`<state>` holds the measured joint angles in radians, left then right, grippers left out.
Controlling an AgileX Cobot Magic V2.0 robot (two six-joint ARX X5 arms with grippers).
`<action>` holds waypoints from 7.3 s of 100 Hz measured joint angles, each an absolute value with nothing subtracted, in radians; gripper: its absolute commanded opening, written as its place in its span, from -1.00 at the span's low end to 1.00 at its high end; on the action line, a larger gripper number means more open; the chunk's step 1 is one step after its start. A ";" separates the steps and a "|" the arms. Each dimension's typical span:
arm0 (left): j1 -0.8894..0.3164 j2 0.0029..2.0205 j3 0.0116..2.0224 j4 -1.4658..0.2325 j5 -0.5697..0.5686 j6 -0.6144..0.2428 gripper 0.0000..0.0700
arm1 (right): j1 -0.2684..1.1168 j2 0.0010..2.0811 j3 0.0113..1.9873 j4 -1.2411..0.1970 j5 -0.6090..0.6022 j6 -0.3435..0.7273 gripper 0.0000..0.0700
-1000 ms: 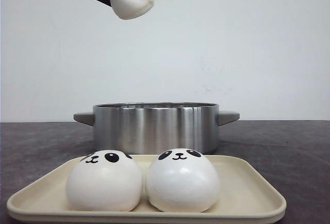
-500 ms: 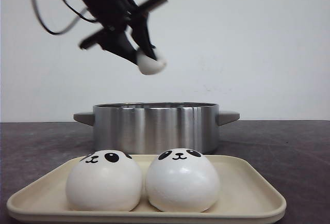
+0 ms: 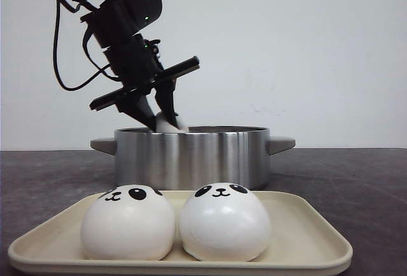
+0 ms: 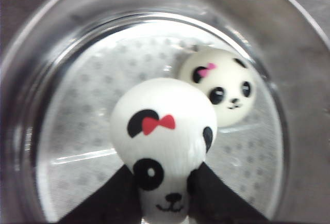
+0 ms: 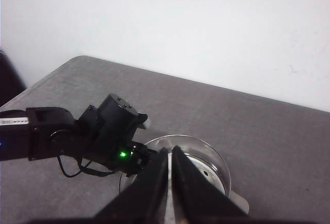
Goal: Steam buns
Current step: 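Lower the bun into the pot, open the left gripper, withdraw, then lower the right gripper onto the near panda bun beside it and grasp, then lift the bun with the right gripper and carry it over the pot, then lower the bun into the pot, open the right gripper, withdraw, then lower the left gripper onto the last panda bun on the tray and grasp, then lift the bun with the left gripper and carry it over the pot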
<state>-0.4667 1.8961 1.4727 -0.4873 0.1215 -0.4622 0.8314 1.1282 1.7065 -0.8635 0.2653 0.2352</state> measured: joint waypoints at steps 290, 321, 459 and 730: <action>-0.449 0.775 1.502 -0.939 0.084 -0.365 0.80 | 0.969 1.419 1.693 -0.851 0.159 0.465 -0.99; -0.449 0.788 1.502 -0.932 0.083 -0.358 0.80 | 0.744 1.674 1.760 -0.881 0.116 0.333 -0.99; -0.475 0.985 1.391 -1.111 0.169 -0.355 0.80 | 0.743 1.687 1.960 -0.952 0.138 0.241 -1.00; -0.588 1.591 1.431 -0.750 0.002 -0.209 -0.97 | 0.799 1.382 1.961 -1.002 0.237 0.232 -1.00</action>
